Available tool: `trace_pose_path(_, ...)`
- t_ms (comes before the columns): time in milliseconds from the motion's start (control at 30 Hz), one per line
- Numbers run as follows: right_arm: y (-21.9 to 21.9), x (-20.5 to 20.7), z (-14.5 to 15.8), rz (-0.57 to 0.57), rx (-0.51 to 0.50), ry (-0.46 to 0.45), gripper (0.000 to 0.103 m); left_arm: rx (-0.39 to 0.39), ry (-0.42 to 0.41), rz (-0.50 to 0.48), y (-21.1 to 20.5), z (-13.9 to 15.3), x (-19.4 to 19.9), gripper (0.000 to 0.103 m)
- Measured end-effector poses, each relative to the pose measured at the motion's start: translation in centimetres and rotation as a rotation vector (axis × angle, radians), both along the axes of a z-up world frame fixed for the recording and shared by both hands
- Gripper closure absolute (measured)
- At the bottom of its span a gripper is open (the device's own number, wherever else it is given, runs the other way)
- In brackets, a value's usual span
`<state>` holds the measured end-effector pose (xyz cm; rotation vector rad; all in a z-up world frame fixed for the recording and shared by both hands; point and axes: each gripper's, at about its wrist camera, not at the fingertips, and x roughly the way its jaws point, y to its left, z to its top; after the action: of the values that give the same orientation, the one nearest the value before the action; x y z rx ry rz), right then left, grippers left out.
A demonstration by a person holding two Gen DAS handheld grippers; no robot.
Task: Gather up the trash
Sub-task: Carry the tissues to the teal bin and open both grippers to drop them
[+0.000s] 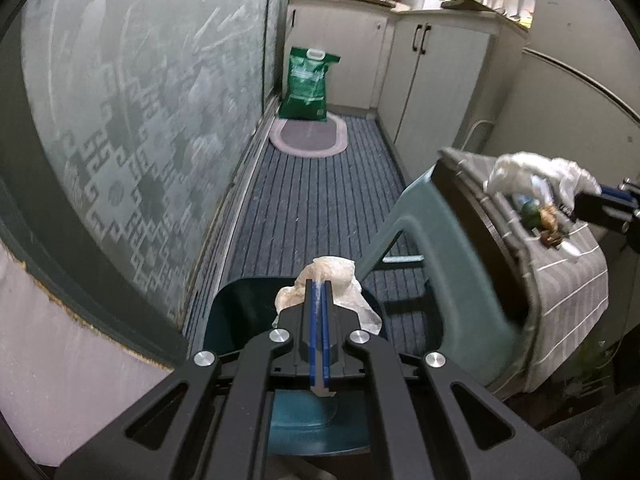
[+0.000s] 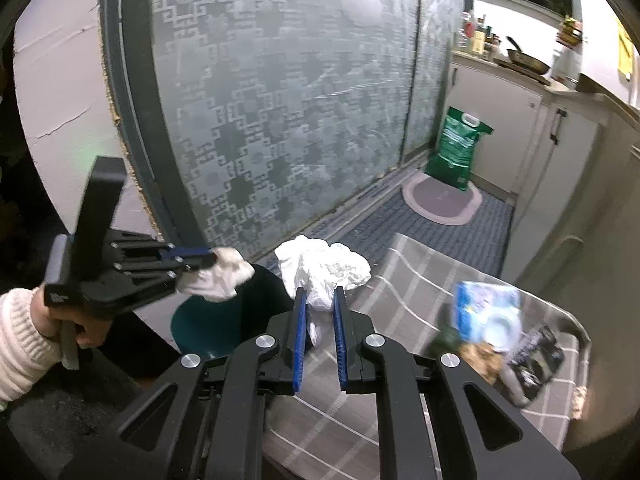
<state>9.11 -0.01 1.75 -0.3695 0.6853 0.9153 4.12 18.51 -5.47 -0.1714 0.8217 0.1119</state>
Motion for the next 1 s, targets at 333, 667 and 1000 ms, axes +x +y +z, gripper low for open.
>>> trace_pose_path(333, 5.6, -0.1, -3.3, 0.05, -0.072, 0.083, 0.09, -0.06, 0.122, 0.02, 3.4, -4.7, -0.9, 0.1)
trace_pose_path(667, 9.6, -0.2, -5.9, 0.076, -0.129, 0.135, 0.09, -0.072, 0.21, 0.016, 5.1, -8.0, -1.5, 0.1)
trace_pose_path(1000, 12.4, -0.1, -8.6, 0.071, -0.189, 0.193, 0.09, -0.061, 0.224, 0.001, 5.2, -8.7, -1.8, 0.089)
